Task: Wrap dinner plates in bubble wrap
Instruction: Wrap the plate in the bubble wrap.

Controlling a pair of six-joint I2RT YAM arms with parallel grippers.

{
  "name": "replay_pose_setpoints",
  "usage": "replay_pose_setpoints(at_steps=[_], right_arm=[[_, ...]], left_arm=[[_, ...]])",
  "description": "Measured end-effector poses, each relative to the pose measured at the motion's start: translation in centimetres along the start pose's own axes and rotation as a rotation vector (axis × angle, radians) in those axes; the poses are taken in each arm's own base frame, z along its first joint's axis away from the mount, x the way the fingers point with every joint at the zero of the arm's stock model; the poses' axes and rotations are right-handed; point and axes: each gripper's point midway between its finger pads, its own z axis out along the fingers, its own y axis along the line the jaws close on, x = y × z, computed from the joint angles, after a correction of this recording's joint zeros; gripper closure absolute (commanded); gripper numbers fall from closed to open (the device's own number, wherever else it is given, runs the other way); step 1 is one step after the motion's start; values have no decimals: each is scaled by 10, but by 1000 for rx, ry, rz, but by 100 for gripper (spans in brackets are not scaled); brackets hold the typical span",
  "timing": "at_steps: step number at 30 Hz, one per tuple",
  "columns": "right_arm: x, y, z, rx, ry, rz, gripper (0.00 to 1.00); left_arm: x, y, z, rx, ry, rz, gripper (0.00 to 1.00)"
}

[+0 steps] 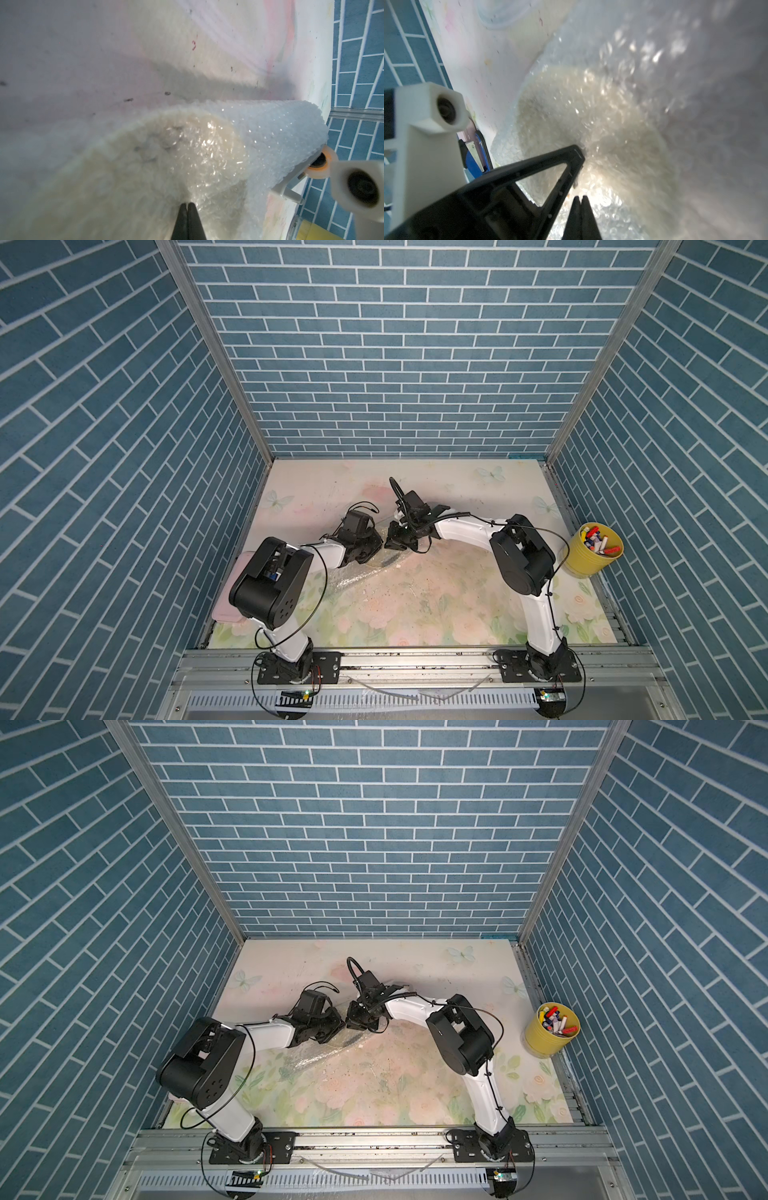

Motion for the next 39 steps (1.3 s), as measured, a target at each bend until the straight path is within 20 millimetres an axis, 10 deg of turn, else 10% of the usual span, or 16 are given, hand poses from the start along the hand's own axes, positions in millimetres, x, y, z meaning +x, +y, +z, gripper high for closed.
replay_pose_setpoints(at_steps=[9, 15, 22, 30, 34, 39], right_arm=[[22, -26, 0, 46, 37, 22, 100], [24, -25, 1, 49, 39, 19, 100], [31, -22, 5, 48, 45, 1, 100], [30, -24, 2, 59, 37, 4, 100], [16, -29, -16, 104, 5, 13, 85], [-51, -36, -71, 126, -134, 26, 65]], left_arm=[[3, 1, -2, -5, 19, 43, 100], [12, -5, -19, -18, 21, 65, 80], [25, -37, -34, 36, 6, 102, 91], [33, 3, -7, -62, 48, 57, 98], [31, -1, -4, -40, 45, 55, 99], [31, 1, -4, -19, 35, 54, 99]])
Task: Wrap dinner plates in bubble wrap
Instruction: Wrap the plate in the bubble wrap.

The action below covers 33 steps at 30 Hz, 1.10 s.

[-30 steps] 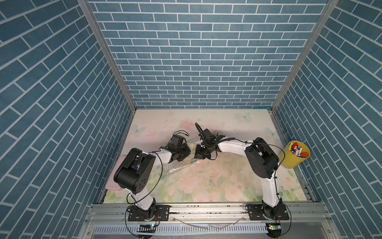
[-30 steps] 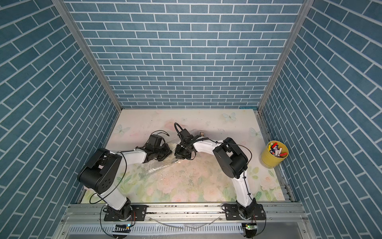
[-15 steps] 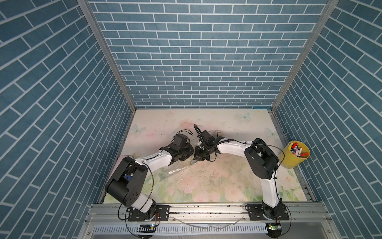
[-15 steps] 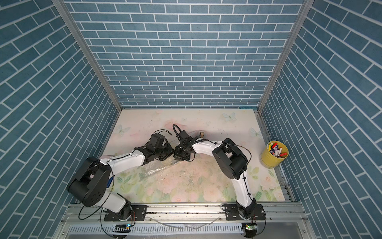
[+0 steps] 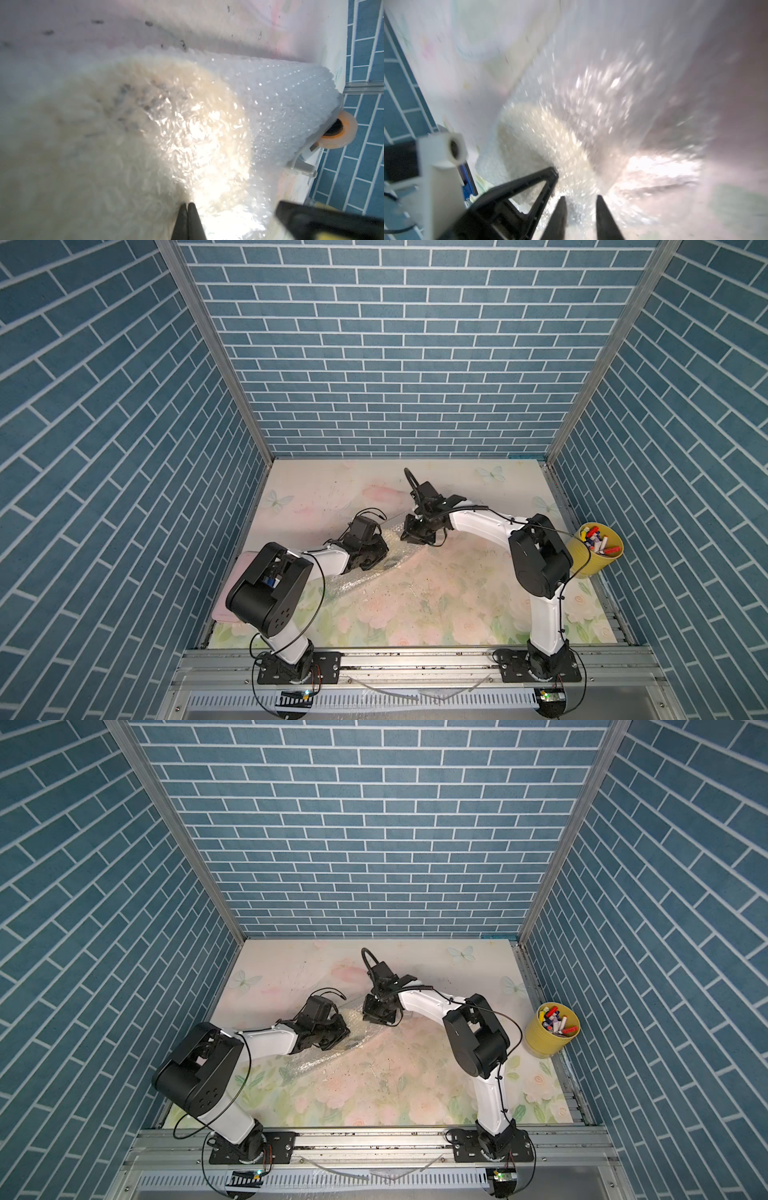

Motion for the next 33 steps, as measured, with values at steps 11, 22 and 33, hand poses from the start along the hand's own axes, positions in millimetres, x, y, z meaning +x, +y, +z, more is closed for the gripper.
replay_pose_setpoints(at_steps=[11, 22, 33], right_arm=[[-105, -19, -29, 26, -126, 22, 52], [-118, -43, 20, 73, -44, 65, 66], [-137, -46, 28, 63, -56, 68, 100]], left_arm=[[-1, 0, 0, 3, -3, -19, 97], [-2, 0, 0, 4, -4, -22, 97], [-2, 1, 0, 6, -6, -22, 98]])
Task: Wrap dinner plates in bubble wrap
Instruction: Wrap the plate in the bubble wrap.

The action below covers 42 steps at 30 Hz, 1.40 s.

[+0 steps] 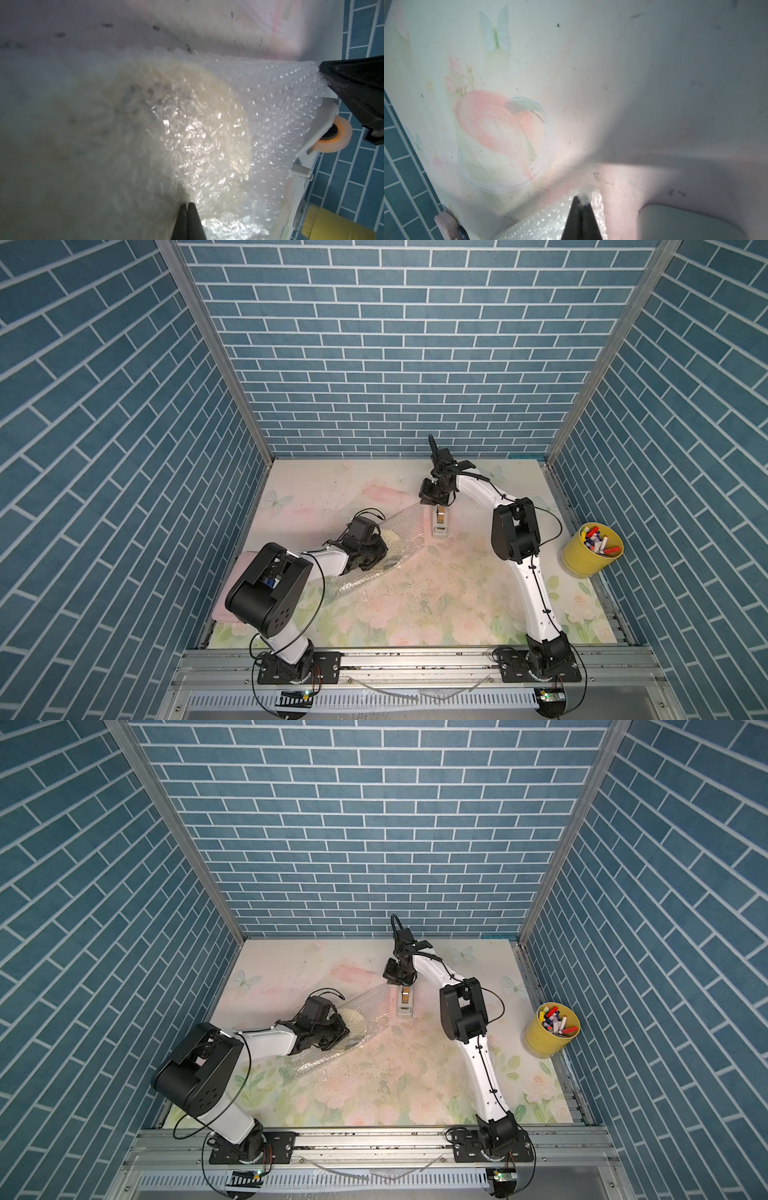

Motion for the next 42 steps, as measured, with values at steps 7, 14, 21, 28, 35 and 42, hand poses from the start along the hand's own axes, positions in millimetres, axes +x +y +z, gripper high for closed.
replay_pose_setpoints(at_steps=[7, 14, 21, 28, 35, 42], right_arm=[[25, 11, -23, -28, -10, -36, 100], [101, 85, -88, -199, -82, -185, 100], [184, 103, -45, -285, 16, -159, 100], [206, 103, -9, -298, 62, -96, 100], [205, 103, -8, -302, 60, -74, 100], [205, 103, -8, -304, 60, -74, 100]], left_arm=[[0, 0, 0, 7, -3, -1, 98], [0, 0, 1, 33, -11, -26, 98], [-2, -1, 1, 57, -22, -46, 98], [-2, 5, -7, 58, -47, -73, 92], [-5, 1, -27, 65, -77, -105, 76], [-26, -8, -64, 63, -153, -120, 89]])
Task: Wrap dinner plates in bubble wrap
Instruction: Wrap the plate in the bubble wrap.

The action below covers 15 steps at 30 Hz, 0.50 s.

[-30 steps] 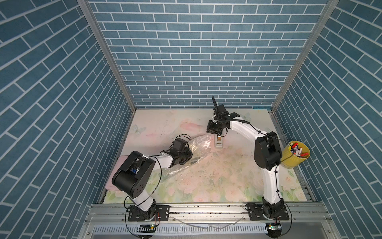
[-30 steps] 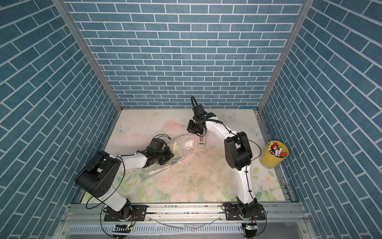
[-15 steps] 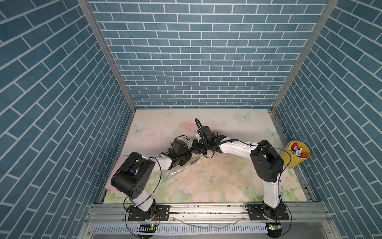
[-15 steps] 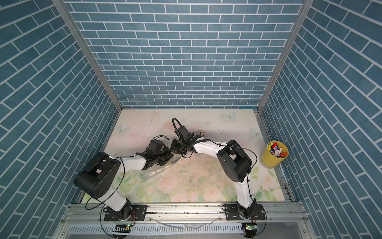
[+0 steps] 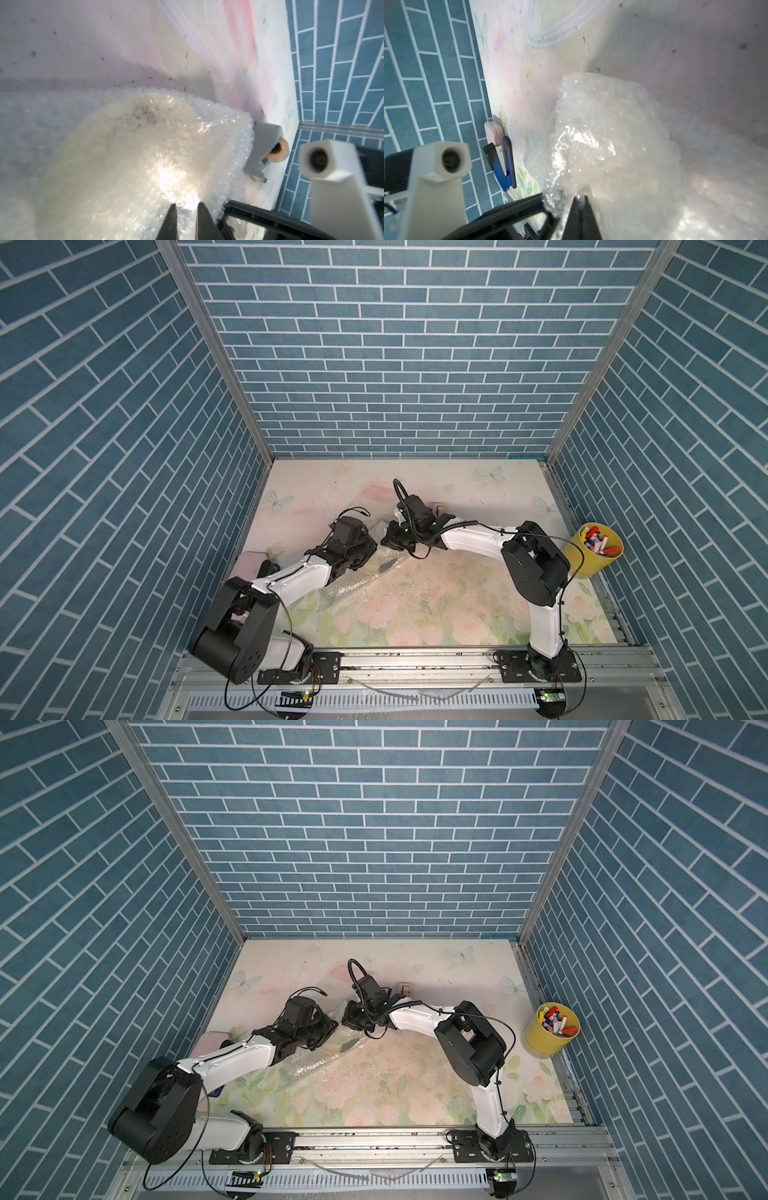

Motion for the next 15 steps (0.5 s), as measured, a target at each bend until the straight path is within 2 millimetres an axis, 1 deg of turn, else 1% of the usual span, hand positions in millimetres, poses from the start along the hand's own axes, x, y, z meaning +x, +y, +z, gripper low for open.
replay_pose_setpoints(at_steps=[3, 5, 7, 9, 10, 12, 14, 15], right_arm=[[1, 0, 0, 2, 4, 0, 100], [3, -1, 0, 10, 10, -1, 100], [8, 0, 0, 26, 25, -6, 100], [11, 8, 1, 27, 37, -16, 100], [14, 13, 3, 22, 45, -23, 100], [21, 22, 7, 14, 64, -37, 100], [30, 26, 12, 12, 90, -47, 100], [37, 25, 16, 15, 111, -49, 100]], left_arm=[[-6, 10, -2, -27, -16, -11, 96], [-4, 26, 2, -60, -8, -17, 99], [3, 48, 7, -111, 11, -27, 100], [10, 66, 12, -150, 31, -35, 100], [12, 68, 14, -148, 36, -40, 100], [10, 63, 16, -121, 29, -44, 100], [10, 63, 17, -108, 23, -49, 100], [10, 63, 17, -99, 20, -54, 100]])
